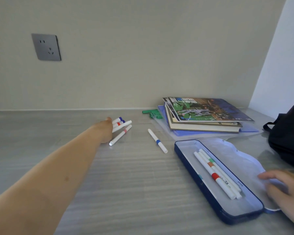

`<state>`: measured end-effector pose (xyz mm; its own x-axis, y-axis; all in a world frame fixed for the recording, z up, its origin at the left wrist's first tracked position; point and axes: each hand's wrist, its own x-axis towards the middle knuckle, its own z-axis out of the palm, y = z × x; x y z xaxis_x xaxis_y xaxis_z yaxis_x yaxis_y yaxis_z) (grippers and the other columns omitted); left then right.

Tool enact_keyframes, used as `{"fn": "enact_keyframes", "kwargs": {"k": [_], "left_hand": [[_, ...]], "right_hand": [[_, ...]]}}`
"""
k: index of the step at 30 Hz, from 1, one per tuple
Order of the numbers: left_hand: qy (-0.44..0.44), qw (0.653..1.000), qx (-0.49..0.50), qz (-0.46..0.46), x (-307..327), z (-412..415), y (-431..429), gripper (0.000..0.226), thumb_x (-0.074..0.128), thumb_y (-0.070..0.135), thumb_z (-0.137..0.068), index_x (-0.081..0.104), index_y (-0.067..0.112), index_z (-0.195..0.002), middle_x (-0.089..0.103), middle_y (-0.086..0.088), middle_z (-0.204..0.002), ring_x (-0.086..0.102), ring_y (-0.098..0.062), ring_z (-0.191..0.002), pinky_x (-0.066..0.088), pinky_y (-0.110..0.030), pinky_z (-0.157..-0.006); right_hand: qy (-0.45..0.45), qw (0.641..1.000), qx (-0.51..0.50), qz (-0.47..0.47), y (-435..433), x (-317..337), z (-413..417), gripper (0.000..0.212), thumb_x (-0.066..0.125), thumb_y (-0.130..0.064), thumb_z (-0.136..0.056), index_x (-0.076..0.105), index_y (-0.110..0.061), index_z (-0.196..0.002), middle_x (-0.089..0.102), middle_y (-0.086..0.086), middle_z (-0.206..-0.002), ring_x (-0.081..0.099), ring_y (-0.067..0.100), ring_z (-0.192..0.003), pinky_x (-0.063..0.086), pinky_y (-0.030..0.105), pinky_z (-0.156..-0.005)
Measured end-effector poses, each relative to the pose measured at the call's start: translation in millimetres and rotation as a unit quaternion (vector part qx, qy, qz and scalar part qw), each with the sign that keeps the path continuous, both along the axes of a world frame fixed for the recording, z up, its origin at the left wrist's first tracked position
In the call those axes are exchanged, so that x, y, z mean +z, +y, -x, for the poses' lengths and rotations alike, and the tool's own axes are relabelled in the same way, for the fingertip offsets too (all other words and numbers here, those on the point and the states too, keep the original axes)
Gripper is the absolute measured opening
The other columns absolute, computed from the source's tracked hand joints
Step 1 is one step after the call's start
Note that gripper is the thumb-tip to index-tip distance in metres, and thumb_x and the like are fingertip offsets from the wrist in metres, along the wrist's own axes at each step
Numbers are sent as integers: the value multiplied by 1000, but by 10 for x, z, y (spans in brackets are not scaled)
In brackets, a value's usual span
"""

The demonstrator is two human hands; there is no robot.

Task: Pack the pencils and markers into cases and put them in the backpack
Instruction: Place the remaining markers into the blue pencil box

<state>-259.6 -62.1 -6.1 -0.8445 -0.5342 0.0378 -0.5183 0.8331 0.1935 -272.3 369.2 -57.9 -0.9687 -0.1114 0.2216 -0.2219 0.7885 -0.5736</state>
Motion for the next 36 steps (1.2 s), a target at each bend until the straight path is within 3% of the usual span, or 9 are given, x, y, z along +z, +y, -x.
{"fn": "enact_keyframes", "kwargs": {"k": [3,7,11,14,20,24,28,32,36], "left_hand": [[82,993,-46,-71,124,-123,63,26,43,2,-87,37,4,-112,50,-10,-85,46,-29,-80,33,-30,-67],[143,965,-221,1,478,-271,777,16,44,3,-86,38,17,-90,49,-1,-73,50,-28,-79,30,-27,-62],[188,844,-486,126,485,-255,1677,36,45,-13,-68,60,5,-95,64,-14,-90,57,-30,-87,34,-28,-70],[147,782,-582,170,356,-189,2109,35,49,-13,-59,64,1,-88,67,-19,-80,60,-36,-79,44,-40,-74],[59,750,-623,211,189,-69,2180,37,55,-8,-57,67,6,-89,68,-17,-80,61,-37,-79,39,-35,-81],[22,778,-588,221,263,-119,2151,51,52,-4,-74,56,18,-120,60,-8,-122,48,-25,-118,17,-31,-109],[-122,856,-498,65,365,-148,2085,62,47,-4,-80,39,25,-134,42,0,-142,37,-19,-130,29,-33,-109],[-182,869,-445,-119,377,-214,2027,59,45,1,-84,35,31,-135,27,12,-147,22,-7,-136,20,-12,-103],[-153,851,-432,-258,278,-301,1974,42,46,21,-92,39,32,-131,28,22,-135,22,3,-129,19,-12,-99]], "right_hand": [[-9,999,16,30,-112,98,-89,46,58,-11,-77,56,-55,-64,57,-15,-81,54,21,-80,37,23,-72],[-5,999,27,27,-162,214,-143,33,55,-5,-81,51,-36,-69,53,0,-92,47,22,-92,33,29,-75],[-4,1000,6,5,-169,262,-199,18,53,-7,-83,54,-24,-85,49,-1,-98,50,24,-107,31,25,-77],[4,1000,-10,-23,-164,288,-225,16,53,-9,-84,62,-17,-94,57,5,-107,50,24,-113,37,28,-86],[40,998,-18,-38,-153,298,-214,23,52,-13,-84,63,-15,-104,60,5,-118,49,22,-115,34,27,-93],[41,998,-19,-40,-139,299,-213,24,50,-15,-85,62,-17,-105,59,2,-119,47,21,-115,33,29,-96],[37,999,-15,-37,-137,301,-223,24,49,-14,-85,62,-17,-105,59,1,-120,46,20,-115,33,31,-97],[39,999,-13,-36,-139,300,-228,24,49,-14,-86,62,-17,-105,59,1,-120,46,20,-116,34,30,-97],[40,999,-12,-33,-138,298,-223,23,49,-14,-86,62,-17,-105,59,0,-120,46,20,-116,34,30,-97]]}}
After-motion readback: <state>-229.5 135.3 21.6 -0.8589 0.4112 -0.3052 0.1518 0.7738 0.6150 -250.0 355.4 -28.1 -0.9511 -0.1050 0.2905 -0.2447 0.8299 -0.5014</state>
